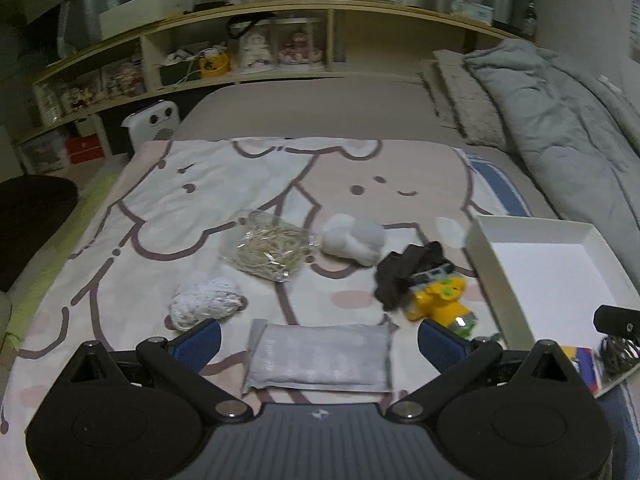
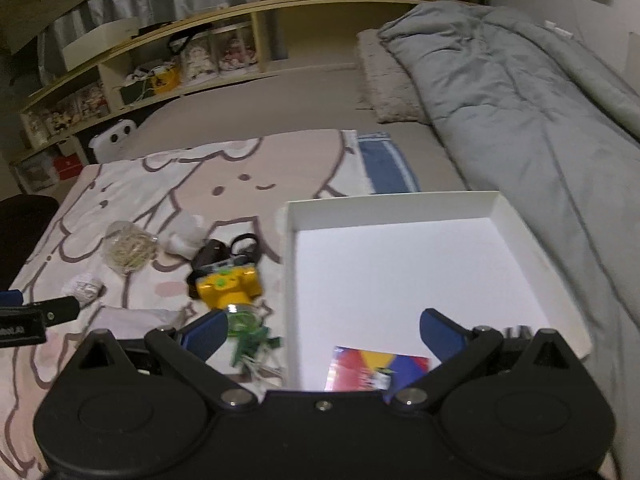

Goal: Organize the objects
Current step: 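Move both tools back over the remaining items on the bed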

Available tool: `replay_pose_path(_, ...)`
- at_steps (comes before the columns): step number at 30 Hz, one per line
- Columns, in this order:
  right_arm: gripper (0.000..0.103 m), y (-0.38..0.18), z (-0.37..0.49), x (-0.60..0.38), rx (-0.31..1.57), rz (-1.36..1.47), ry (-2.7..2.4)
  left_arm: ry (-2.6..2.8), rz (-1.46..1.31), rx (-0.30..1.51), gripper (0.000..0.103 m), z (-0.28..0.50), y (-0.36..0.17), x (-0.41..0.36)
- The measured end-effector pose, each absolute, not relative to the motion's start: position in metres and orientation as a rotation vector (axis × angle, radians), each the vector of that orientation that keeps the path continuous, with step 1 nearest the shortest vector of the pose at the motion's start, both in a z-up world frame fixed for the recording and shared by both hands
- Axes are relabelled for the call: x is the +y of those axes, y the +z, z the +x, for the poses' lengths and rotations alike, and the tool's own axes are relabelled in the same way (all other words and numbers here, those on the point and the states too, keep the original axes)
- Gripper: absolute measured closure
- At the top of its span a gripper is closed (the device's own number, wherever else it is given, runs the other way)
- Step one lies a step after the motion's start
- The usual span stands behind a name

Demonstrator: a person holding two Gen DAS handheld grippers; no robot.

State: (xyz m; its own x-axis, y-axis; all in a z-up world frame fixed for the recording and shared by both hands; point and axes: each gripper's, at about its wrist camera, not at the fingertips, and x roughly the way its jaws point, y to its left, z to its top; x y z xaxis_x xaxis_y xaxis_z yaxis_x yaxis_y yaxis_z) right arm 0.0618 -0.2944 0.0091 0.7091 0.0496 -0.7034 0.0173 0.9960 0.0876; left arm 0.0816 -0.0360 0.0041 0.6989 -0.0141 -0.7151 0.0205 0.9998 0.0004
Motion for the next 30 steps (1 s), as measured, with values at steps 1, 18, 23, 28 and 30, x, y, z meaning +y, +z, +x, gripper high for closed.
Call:
replay_pose_path(1, 0.000, 0.008, 0.065, -0.290, 0.782, 0.095, 0.026, -0.015, 0.005, 0.797, 0.000, 0.083, 0.002, -0.034)
replay_pose_path(18, 0.019, -0.048, 0.073, -0.229, 0.717, -0.117, 0.111, -0.026, -0.089, 0.864, 0.000, 0.114, -0.057, -0.021)
replay_pose_path(23, 0.031, -0.061, 0.070, -0.219, 0.745, -0.214, 0.151, -0.059, -0.092, 0.898, 0.000, 0.122, -0.075, -0.026)
replay_pose_path(28, 0.044, -0.074, 0.070, -0.207, 0.768, -0.313, 0.183, -0.058, -0.079, 0.943, 0.000, 0.127, -0.092, -0.026)
replay_pose_path(30, 0.046, -0.078, 0.068, -0.201, 0.748, -0.371, 0.191, -0.059, -0.075, 0.947, 0.000, 0.129, -0.097, -0.026)
